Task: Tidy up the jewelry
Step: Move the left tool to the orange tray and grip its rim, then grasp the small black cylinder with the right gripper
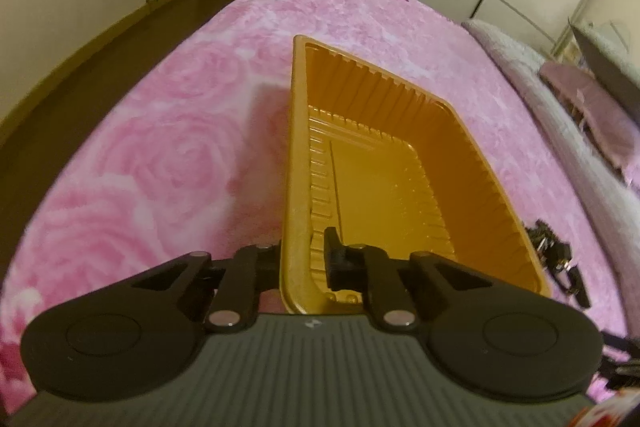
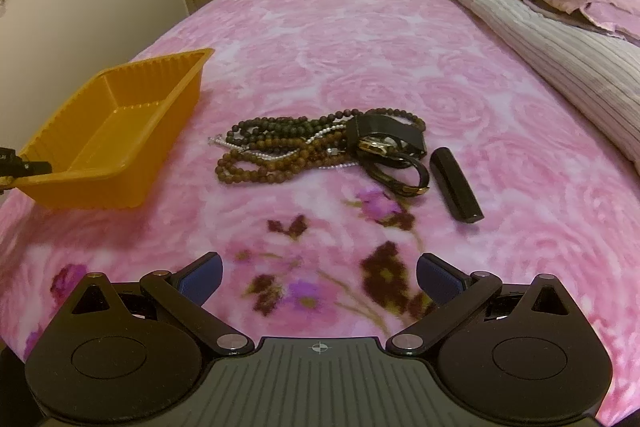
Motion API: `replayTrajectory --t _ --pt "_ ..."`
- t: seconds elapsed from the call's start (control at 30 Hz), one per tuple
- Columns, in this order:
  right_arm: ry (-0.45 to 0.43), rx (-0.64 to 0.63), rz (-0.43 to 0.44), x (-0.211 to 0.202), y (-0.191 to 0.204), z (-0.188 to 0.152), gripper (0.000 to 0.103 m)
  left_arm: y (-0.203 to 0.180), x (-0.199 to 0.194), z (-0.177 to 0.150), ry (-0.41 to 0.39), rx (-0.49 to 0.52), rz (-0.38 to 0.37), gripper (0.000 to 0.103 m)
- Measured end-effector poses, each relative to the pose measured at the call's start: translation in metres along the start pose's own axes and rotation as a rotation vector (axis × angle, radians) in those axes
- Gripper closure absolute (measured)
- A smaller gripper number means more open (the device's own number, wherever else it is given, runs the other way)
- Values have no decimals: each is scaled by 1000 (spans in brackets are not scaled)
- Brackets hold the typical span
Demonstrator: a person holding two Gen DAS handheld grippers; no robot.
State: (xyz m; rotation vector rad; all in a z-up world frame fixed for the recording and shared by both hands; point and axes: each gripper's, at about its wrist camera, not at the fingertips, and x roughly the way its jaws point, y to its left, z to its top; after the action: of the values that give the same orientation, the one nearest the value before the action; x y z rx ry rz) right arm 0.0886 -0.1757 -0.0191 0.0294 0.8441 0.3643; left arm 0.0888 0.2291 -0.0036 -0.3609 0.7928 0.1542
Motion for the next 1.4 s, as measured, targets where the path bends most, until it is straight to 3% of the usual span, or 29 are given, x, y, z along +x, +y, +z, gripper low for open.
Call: replayTrajectory --t 0.33,0.63,0.9,0.97,1.03,1.17,1.3,1.4 --pt "-17 33 -7 -6 -23 1 0 -40 -12 21 59 301 109 98" --pt "-32 56 -7 -8 -47 7 0 -71 -11 38 215 511 166 97" --pt "-77 30 1 -3 -76 22 1 -91 -13 49 210 633 246 101" --pt "-74 -7 -22 3 -83 26 9 -94 -14 47 208 643 255 101" --pt "-50 -41 -27 14 -91 29 40 -96 -12 45 208 655 261 100" --pt "7 -73 -38 39 -101 32 48 -100 -12 42 210 657 270 100" --pt "40 -95 -54 55 -103 31 64 -102 -11 43 219 649 272 100" --pt "35 -102 -64 57 -103 31 83 -103 -11 43 229 643 274 100"
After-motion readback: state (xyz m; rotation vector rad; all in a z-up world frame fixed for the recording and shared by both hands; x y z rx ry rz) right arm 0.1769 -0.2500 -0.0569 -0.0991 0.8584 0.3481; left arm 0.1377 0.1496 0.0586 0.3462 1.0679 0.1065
